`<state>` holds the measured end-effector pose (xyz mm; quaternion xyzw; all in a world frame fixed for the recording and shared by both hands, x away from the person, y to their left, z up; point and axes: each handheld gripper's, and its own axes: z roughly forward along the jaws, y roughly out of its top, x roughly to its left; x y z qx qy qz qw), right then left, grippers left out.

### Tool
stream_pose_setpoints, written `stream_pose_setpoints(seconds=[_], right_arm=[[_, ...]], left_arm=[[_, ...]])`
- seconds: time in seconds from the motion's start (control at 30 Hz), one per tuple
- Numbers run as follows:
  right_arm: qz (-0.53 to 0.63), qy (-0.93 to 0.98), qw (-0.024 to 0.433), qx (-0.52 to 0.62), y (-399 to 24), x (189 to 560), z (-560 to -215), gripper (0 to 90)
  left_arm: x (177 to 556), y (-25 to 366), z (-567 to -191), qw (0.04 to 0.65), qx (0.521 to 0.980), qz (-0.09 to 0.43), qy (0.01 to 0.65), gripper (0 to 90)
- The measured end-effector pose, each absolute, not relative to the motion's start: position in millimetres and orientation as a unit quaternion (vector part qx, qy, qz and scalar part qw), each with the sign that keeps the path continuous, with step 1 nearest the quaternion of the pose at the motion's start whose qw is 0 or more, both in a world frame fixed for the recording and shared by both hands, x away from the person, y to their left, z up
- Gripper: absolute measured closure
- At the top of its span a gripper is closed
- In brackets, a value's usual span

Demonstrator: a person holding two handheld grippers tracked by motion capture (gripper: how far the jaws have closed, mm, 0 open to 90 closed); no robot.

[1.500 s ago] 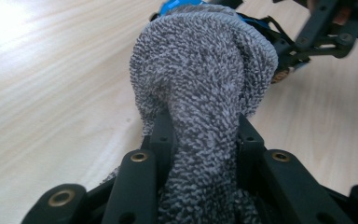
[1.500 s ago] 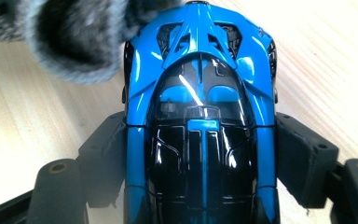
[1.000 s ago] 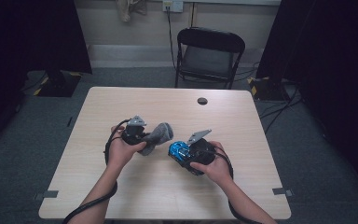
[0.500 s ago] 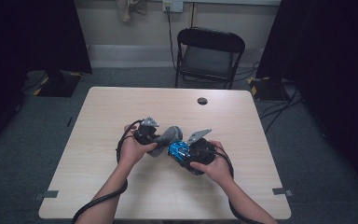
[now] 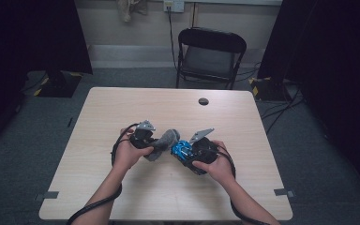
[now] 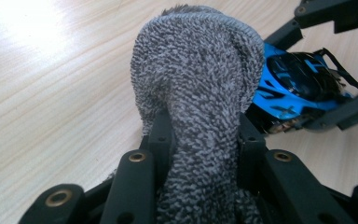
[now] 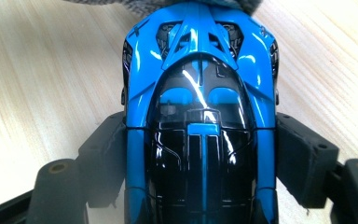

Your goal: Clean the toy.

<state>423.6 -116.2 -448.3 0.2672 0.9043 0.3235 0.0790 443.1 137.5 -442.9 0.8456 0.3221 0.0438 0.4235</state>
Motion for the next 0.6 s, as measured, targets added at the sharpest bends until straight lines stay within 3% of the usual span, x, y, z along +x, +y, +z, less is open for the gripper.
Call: stream_pose_setpoints(seconds=[0.6], right_arm=[[0.313,0.902,0.081,0.286,-119,430,-448,26.1]], left_arm=[[423,146,-441,0.427,0.852,0.032,0.301,66.9]])
